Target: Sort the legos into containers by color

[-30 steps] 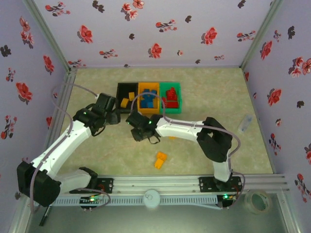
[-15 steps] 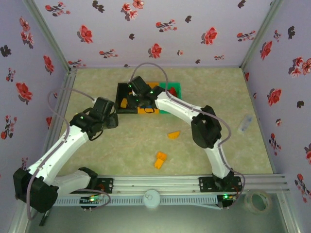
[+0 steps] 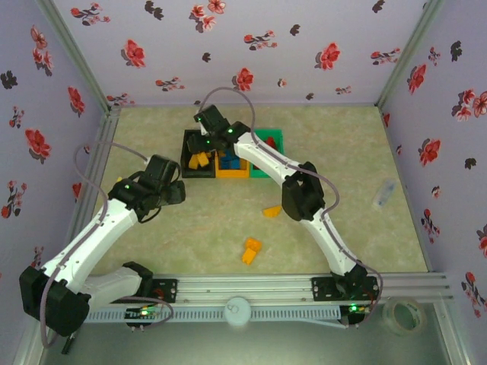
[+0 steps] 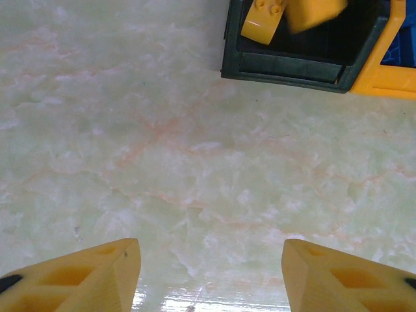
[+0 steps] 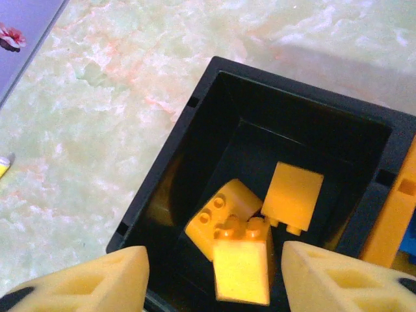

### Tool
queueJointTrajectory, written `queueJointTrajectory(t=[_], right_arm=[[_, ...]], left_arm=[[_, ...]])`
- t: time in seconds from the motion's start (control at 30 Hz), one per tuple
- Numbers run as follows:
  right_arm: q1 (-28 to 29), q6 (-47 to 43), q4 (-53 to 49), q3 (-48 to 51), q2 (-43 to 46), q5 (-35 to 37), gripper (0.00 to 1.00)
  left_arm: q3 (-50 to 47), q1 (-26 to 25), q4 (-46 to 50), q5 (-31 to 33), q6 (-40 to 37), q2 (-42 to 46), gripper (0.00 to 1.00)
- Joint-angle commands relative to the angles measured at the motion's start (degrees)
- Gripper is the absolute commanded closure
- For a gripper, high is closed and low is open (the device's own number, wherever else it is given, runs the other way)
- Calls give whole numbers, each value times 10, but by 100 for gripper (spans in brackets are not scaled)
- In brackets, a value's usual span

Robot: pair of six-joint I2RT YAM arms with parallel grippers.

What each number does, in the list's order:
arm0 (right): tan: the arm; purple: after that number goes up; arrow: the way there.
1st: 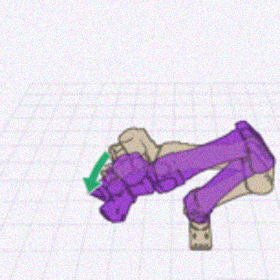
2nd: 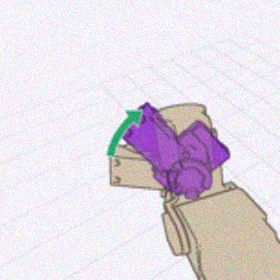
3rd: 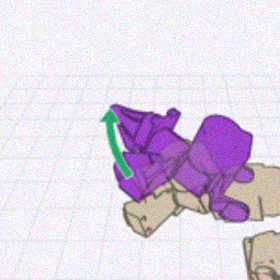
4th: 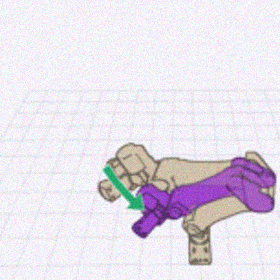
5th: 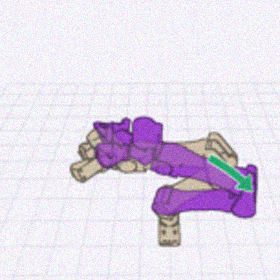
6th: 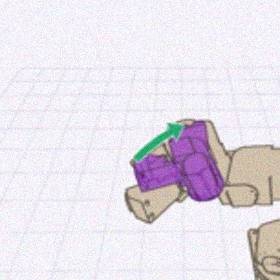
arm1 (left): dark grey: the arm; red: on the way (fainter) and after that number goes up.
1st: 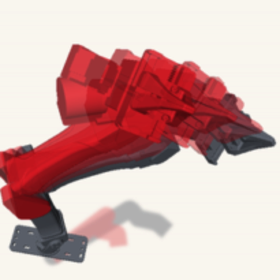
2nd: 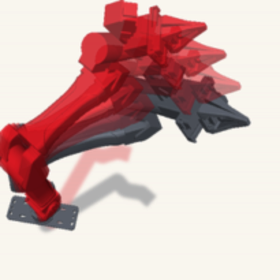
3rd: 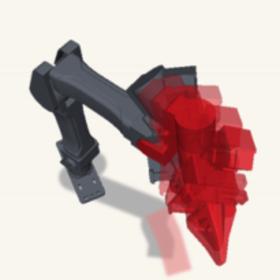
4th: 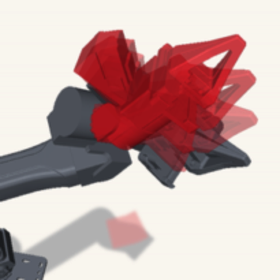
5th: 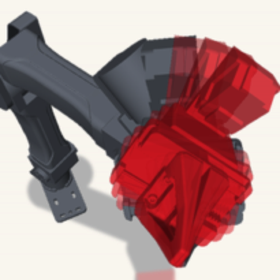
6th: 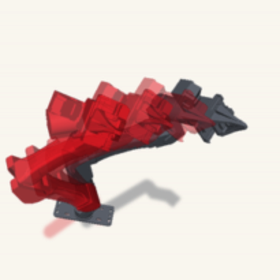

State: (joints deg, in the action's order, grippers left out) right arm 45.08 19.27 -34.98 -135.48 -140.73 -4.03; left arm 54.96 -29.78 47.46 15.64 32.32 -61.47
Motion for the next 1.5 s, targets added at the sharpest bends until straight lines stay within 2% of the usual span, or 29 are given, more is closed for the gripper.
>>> queueJointTrajectory(t=[0.0,0.1,0.33,0.57,0.73,0.93,1.23,1.47], right_arm=[[-8,-8,-34,-25,-6,-16,41],[-10,-11,-30,10,24,-12,41],[-12,-6,38,198,156,14,40],[-23,5,71,358,278,48,40],[-37,11,80,437,339,67,40],[-53,18,84,485,375,69,40],[-56,21,85,514,402,73,40],[-61,19,84,525,411,75,40]], left_arm=[[-6,-10,8,-10,11,0,39],[-8,-29,5,-13,20,-6,39],[-34,-104,-17,-28,54,-12,40],[-60,-243,-43,-41,128,-25,40],[-72,-360,-85,-54,191,-79,40],[-34,-442,-117,-83,183,-183,38],[48,-477,-102,-108,142,-307,36],[88,-481,-75,-115,135,-369,40]])
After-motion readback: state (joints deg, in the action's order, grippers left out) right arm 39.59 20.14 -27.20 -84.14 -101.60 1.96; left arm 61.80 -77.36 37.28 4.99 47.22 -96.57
